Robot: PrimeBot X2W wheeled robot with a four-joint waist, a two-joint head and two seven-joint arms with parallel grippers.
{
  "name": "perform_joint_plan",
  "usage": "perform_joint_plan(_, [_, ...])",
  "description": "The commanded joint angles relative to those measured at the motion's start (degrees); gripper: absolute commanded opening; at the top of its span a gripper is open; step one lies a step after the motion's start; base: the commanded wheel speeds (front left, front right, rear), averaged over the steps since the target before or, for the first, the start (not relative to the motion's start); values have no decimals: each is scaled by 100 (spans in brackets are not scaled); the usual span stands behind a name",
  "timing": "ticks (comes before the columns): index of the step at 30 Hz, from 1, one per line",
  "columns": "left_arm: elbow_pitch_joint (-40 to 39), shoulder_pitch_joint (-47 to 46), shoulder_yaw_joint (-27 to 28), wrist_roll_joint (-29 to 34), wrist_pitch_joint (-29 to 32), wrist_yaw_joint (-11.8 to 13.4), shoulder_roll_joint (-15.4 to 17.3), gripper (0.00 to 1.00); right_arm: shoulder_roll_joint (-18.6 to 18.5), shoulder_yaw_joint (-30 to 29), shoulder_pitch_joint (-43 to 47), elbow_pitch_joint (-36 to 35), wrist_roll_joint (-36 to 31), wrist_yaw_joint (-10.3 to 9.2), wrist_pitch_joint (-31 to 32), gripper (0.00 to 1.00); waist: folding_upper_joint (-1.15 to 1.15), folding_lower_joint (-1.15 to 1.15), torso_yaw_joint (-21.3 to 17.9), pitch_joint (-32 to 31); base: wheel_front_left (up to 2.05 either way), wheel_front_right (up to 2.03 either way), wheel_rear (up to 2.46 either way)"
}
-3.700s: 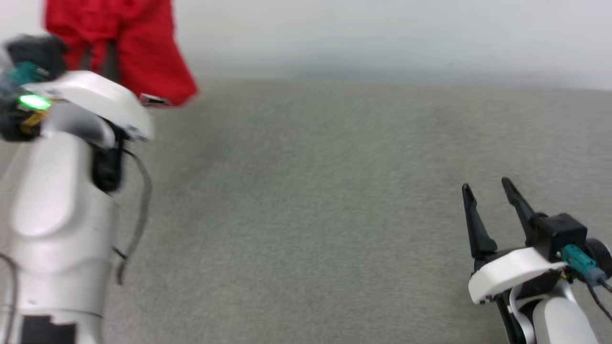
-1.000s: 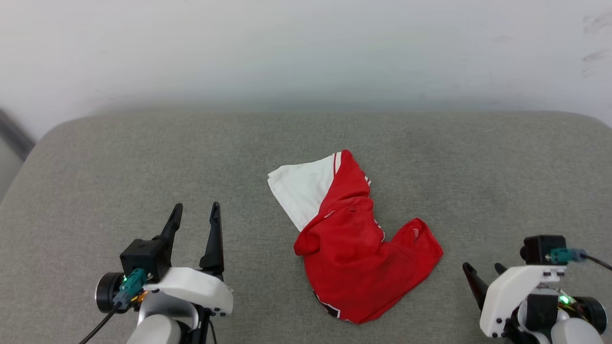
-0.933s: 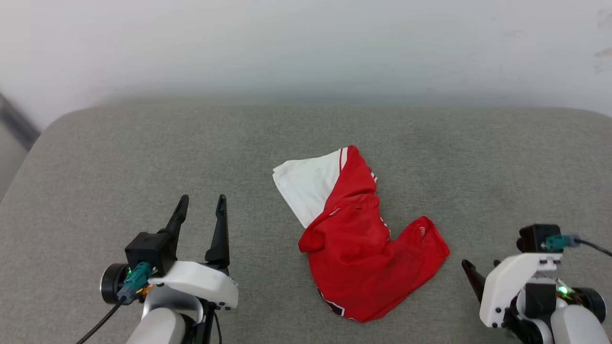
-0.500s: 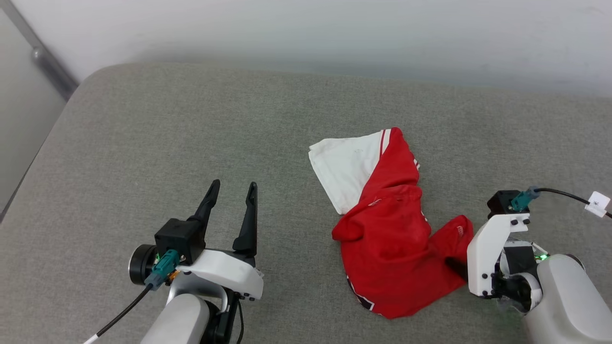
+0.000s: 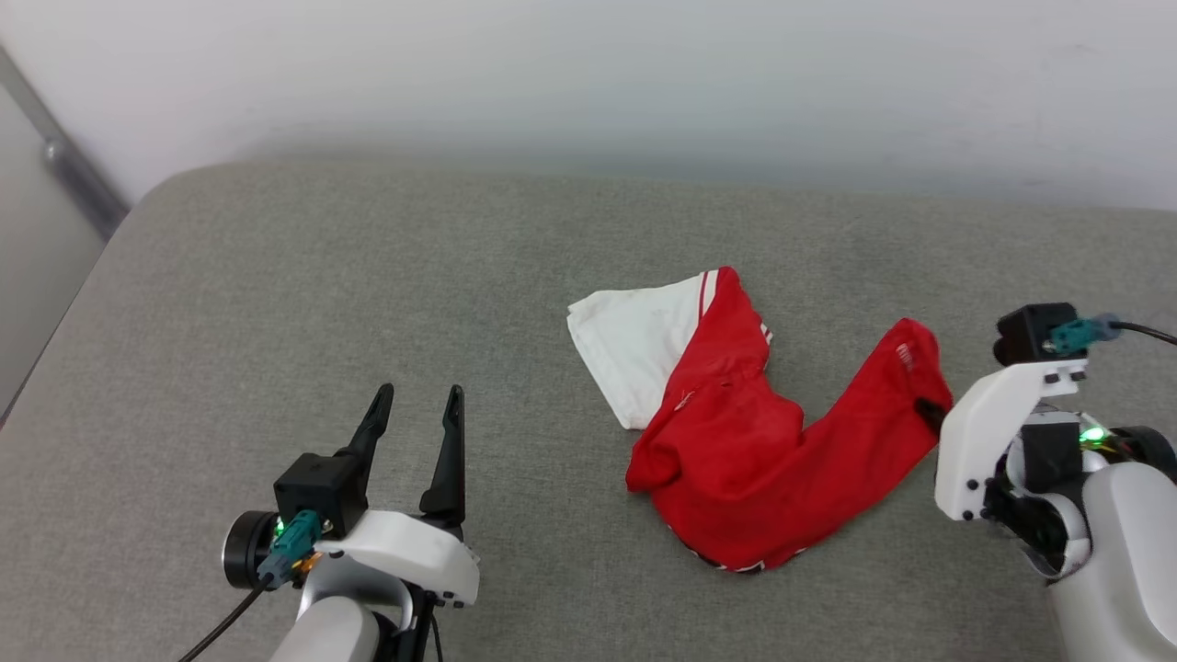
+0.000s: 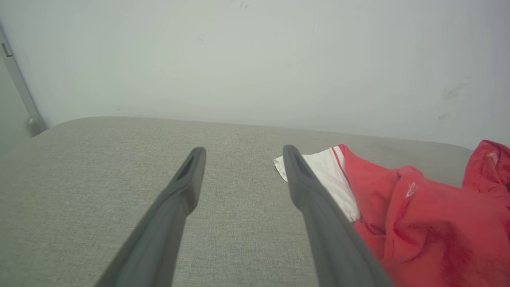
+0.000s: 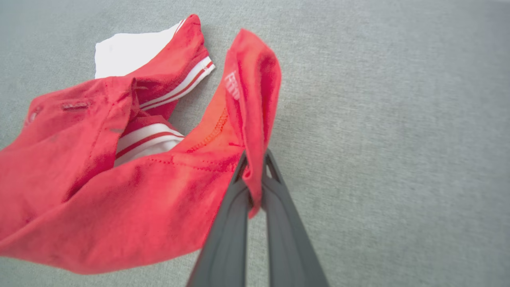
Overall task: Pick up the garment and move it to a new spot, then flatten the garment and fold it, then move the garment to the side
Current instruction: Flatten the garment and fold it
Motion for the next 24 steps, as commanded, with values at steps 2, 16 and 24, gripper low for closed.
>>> perform_joint_plan(2, [-39,152,34,-31,11,58,57,100,-23,-219,385,-647,-196,-6,-116,0,0,-1,-239,-223,0,0,0])
perform_joint_plan(16, [-295,544,43,-157,188,217,179,100,706,-1135,3752,-2022,-255,-4,372,0,0,-1,-657,-476,0,0,0])
perform_joint_plan(24, [-380,651,53,-187,267,288,240,100,705,-1113,3409,-1353,250,-4,-1142,100,0,-1,-710,-522,0,0,0])
